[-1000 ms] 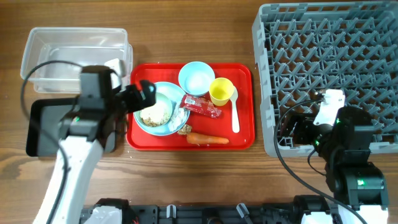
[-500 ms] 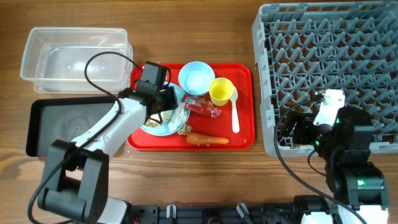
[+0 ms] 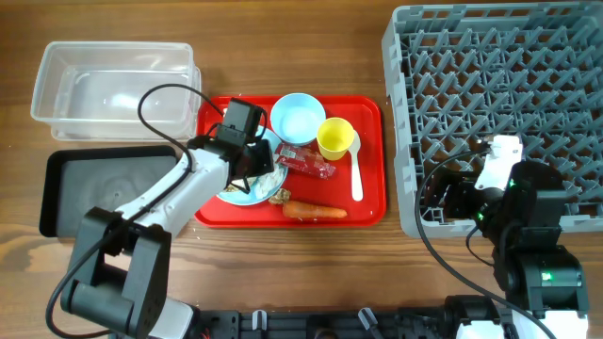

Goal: Sort waste into correct bins and load items into the dishwasher rack
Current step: 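Tip the plate over the black tray to dump rice and peanuts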

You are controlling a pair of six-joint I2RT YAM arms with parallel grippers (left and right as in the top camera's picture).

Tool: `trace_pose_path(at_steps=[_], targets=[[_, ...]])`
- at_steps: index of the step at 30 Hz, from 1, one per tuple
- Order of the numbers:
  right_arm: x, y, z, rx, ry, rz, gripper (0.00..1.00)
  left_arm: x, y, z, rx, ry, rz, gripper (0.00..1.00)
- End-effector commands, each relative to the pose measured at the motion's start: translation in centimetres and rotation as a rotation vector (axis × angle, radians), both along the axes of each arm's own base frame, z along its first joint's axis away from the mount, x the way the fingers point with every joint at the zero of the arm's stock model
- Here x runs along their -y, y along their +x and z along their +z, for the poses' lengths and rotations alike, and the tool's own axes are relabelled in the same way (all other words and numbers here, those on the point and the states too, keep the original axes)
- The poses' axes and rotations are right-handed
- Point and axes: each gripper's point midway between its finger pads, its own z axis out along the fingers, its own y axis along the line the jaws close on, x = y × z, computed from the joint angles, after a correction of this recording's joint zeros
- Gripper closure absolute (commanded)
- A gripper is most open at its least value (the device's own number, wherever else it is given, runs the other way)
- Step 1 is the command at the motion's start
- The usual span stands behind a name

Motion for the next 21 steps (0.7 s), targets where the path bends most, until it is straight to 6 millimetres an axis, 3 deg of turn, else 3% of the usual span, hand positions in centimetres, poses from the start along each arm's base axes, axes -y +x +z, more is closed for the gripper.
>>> trace_pose_path(at_steps=[1, 5, 11, 12, 16, 21], targets=[[-0.5, 0.1, 1.0, 0.02, 0.023, 0.014, 0.0, 0.2, 0.2, -0.1, -0.001, 0.003, -0.003, 0.96], [-0.5, 0.1, 1.0, 0.02, 0.023, 0.014, 0.0, 0.2, 0.2, 1.2, 0.023, -0.007, -0.003, 0.96], [-0.5, 0.1, 1.0, 0.021, 0.023, 0.014, 0.0, -1.8, -0.8, 7.1, 0.114, -0.04, 0.041, 0.96], [-0.5, 0.1, 1.0, 0.02, 0.023, 0.014, 0.0, -2.7, -1.1, 8.6, 0.142, -0.049, 0.064, 0.96], [-0.5, 0.1, 1.0, 0.02, 0.023, 0.014, 0.0, -6.5, -1.4, 11.3, 0.194, -0.057, 0.171, 0.96], [-0.5, 0.1, 1.0, 0.019, 0.023, 0.014, 0.0, -10.6, -1.5, 11.5, 0.159, -0.178, 0.26, 0.96]])
